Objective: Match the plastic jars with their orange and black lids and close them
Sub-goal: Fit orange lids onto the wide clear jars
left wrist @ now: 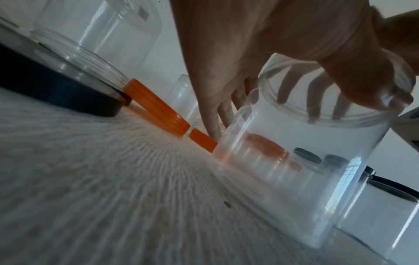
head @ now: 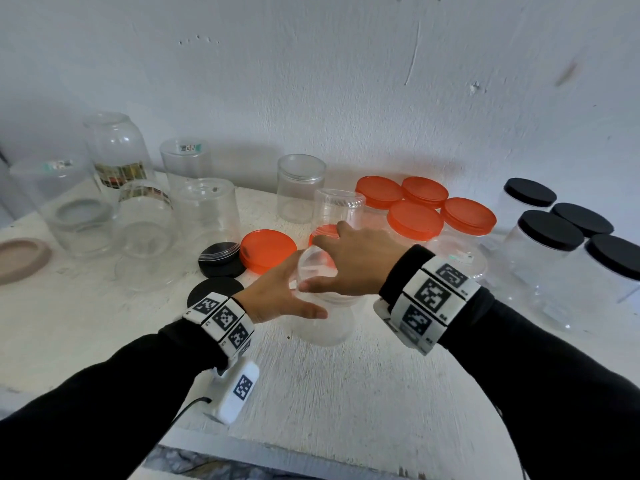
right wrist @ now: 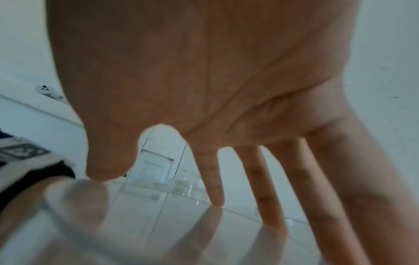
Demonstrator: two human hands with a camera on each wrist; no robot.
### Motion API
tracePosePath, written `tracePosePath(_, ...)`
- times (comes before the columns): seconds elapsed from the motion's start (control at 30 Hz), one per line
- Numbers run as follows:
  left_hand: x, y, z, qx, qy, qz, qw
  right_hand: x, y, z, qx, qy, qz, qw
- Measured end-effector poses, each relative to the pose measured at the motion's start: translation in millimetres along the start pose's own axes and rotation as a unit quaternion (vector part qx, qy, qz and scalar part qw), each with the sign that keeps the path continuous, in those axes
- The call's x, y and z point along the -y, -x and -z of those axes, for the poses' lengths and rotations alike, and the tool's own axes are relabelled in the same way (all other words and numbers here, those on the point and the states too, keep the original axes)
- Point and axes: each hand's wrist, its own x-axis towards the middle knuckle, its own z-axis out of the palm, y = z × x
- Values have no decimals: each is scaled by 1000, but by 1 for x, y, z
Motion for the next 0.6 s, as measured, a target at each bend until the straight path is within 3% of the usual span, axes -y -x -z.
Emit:
tracePosePath(0.07,0,0,0,-1,-6,2,1000,-6,0,2,17,-48,16,999)
tracePosePath(0.2,-1,1,0,-10,-17,-2,1000,-20,3,12,119,-146,113,976)
tracePosePath(0.43,0,2,1,4,-4,4,1000,-5,0,-4,7,-62,38,997)
tracePosePath(0.6,0,2,1,-1,-15,5,1000,-14,1,3,69,-92,83,990)
